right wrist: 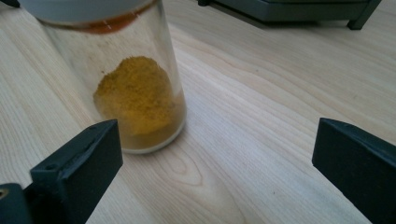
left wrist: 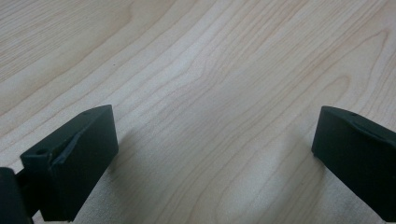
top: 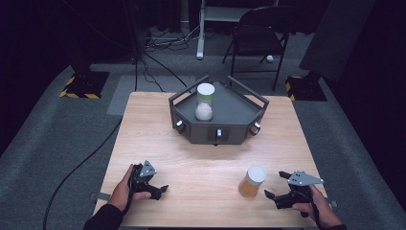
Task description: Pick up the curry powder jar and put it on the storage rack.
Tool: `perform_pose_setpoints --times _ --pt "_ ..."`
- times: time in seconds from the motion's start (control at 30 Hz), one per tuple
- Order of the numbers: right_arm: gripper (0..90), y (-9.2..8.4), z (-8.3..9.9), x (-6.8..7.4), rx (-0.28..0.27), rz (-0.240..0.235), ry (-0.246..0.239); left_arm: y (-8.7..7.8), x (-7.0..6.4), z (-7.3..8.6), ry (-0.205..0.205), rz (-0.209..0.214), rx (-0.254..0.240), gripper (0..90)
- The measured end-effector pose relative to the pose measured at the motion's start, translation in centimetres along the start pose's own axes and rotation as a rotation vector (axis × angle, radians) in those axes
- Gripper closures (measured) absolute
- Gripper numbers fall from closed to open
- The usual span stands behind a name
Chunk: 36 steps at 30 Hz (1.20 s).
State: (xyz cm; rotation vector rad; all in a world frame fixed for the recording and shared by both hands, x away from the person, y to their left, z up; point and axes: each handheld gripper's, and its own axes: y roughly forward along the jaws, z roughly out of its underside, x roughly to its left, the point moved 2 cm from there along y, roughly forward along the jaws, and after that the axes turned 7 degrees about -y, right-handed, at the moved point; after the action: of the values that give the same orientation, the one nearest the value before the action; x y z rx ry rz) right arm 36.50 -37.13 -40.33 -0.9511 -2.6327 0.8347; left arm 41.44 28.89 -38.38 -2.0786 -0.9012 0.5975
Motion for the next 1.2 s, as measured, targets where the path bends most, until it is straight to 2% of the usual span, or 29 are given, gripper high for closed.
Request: perform_pose_setpoints --times 0.17,0.47,0.87,1.2 --pt "1.6 0.0 -0.3 0.4 -0.03 -0.001 -0.009 0.0 0.0 0.0 0.0 0.0 0.0 0.2" --pt "1.6 0.2 -0.7 0.8 -0.069 -0.031 -0.003 0.0 0.0 0.0 0.0 0.0 0.0 0.3" --pt "1.6 1.2 -1.4 1.1 -0.081 -0.075 0.0 0.0 0.0 0.0 0.0 0.0 0.0 0.3" --pt "2.2 2.2 -1.7 1.9 -0.124 -0.064 0.023 0.0 0.0 0.0 0.0 0.0 0.0 0.2"
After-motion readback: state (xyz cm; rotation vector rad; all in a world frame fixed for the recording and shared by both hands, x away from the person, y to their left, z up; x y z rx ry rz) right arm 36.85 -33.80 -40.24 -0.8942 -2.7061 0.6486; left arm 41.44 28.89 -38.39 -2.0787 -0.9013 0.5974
